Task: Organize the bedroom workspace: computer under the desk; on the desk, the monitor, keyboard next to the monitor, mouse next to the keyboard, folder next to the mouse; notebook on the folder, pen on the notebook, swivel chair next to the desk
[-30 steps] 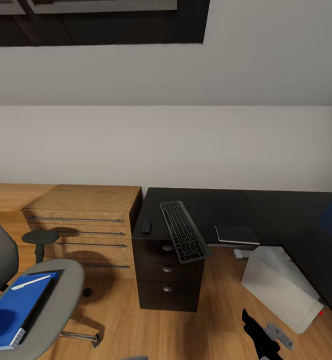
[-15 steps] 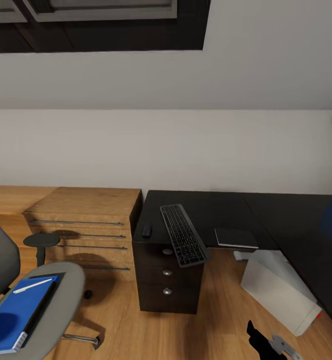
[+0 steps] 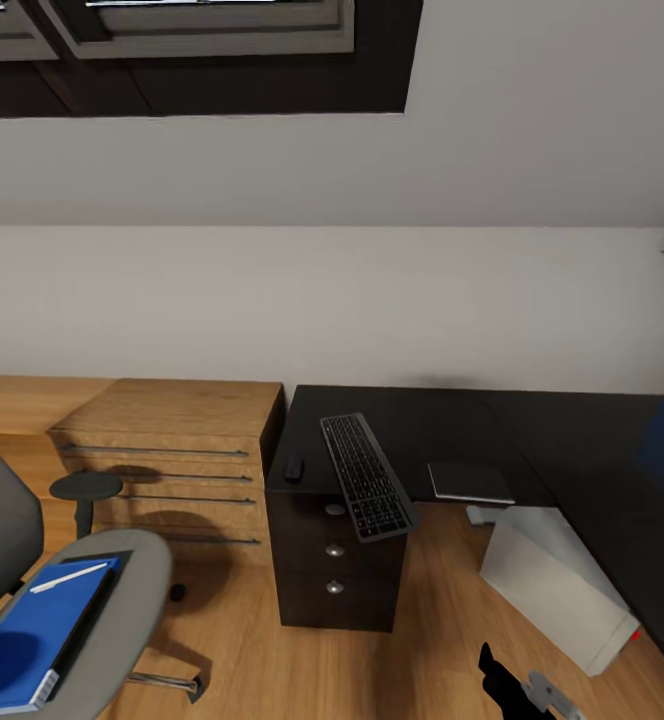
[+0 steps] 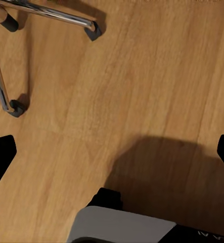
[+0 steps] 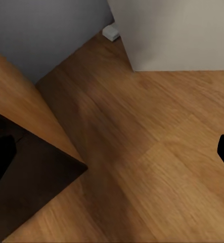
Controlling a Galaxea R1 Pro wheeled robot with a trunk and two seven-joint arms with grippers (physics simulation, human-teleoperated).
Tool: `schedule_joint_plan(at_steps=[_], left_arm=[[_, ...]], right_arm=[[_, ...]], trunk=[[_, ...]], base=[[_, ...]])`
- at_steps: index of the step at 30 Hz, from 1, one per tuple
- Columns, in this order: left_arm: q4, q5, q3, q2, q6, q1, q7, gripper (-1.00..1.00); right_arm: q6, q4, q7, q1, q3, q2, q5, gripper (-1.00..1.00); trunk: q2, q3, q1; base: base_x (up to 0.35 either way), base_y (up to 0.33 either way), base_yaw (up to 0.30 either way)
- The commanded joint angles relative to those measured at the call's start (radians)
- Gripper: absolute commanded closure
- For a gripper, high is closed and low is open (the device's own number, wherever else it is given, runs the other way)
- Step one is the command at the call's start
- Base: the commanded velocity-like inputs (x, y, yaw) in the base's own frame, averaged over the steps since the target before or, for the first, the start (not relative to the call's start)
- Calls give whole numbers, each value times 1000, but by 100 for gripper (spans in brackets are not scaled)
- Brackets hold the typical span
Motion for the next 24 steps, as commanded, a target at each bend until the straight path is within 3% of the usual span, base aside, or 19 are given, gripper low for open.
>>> schedule_joint_plan(at_steps=[1,14,18,24], left_arm=[[-1,8,-6,1,-2,-1,7,-100],[-1,5,-7,-1,-4,-1,9,-100],[0,8,-7,0,-4,-1,9,-100],[1,9,-7,0,-4,-1,9,-100]], right_arm=[[-4,2,6,-1,7,0,-11,-100],[-7,5,8,-1,9,0,-7,-100],[-6,6,8,-1,9,11,-9,-100],[-3,10,5,-1,6,18,-12,-100]], trunk=[[7,2,-4],[98,43,-54],[126,55,-69],[168,74,-92]], base=[[0,0,0],[0,0,0],[-12,0,0],[-318,0,0]])
